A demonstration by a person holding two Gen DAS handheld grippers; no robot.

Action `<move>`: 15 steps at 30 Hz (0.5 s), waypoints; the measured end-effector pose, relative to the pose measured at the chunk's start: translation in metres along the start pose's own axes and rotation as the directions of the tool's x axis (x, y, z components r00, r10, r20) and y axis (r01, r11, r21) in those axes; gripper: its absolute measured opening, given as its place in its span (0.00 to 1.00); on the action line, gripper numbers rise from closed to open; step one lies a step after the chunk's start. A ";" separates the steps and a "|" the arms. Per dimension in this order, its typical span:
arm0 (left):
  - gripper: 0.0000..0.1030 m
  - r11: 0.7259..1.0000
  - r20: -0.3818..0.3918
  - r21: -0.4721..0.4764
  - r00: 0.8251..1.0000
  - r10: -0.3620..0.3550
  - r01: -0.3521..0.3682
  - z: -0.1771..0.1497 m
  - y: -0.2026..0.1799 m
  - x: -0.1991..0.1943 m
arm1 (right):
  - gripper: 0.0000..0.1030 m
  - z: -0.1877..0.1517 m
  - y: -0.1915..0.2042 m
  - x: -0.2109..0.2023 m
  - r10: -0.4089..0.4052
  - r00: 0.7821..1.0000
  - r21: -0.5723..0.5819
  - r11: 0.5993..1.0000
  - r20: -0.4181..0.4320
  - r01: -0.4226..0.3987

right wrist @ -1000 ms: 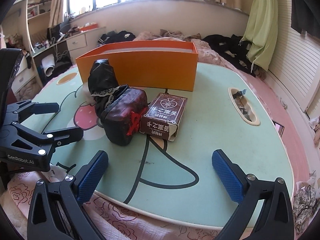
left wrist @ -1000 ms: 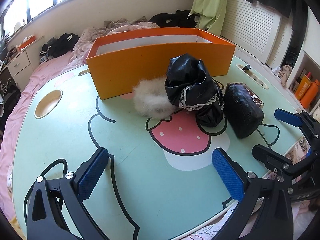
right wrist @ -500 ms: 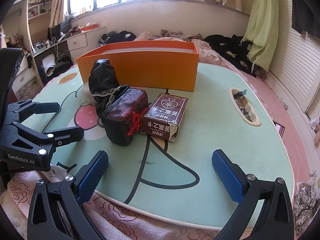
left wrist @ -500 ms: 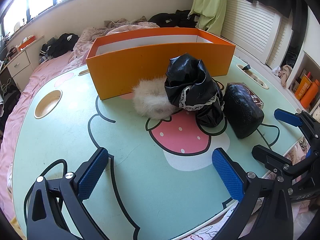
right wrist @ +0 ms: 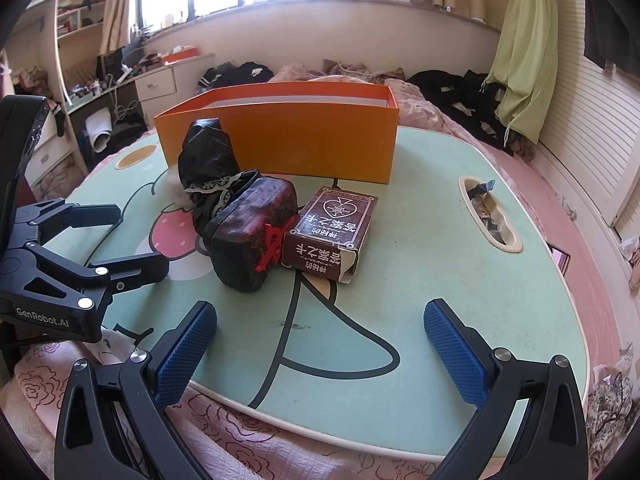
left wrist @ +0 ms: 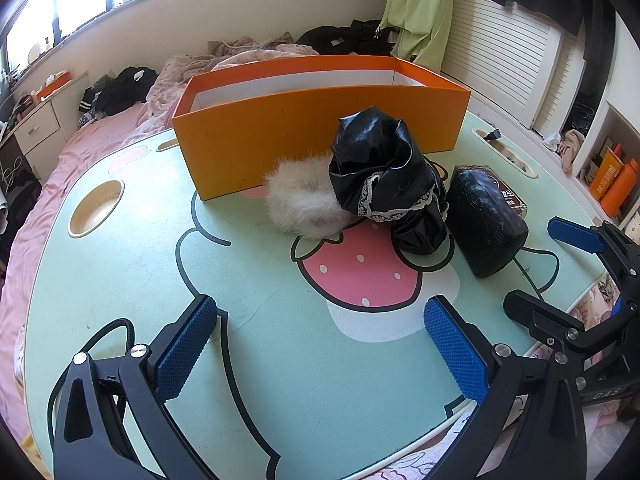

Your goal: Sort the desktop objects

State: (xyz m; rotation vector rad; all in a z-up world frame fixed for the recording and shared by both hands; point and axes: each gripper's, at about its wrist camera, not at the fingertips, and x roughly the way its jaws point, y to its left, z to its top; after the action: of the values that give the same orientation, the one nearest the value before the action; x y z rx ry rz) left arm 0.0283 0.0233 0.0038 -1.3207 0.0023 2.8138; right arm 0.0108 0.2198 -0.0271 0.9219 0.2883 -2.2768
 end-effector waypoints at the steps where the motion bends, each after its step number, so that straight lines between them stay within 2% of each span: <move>1: 1.00 1.000 0.000 0.000 1.000 0.000 0.000 -0.001 0.000 0.000 | 1.00 0.000 0.000 0.000 0.000 1.000 0.000 1.000 0.000 0.000; 10: 1.00 1.000 0.000 0.000 1.000 0.000 0.000 0.000 0.000 0.000 | 1.00 0.001 0.003 -0.001 0.007 1.000 -0.004 1.000 0.006 -0.007; 15: 1.00 1.000 0.000 -0.001 1.000 -0.001 0.001 0.000 0.000 0.000 | 0.99 0.004 -0.003 -0.003 0.052 0.998 0.020 0.998 0.031 -0.052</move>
State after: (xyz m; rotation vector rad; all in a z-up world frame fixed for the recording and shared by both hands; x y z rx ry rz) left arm 0.0280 0.0229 0.0037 -1.3207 0.0002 2.8137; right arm 0.0084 0.2216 -0.0221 0.8943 0.2256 -2.2478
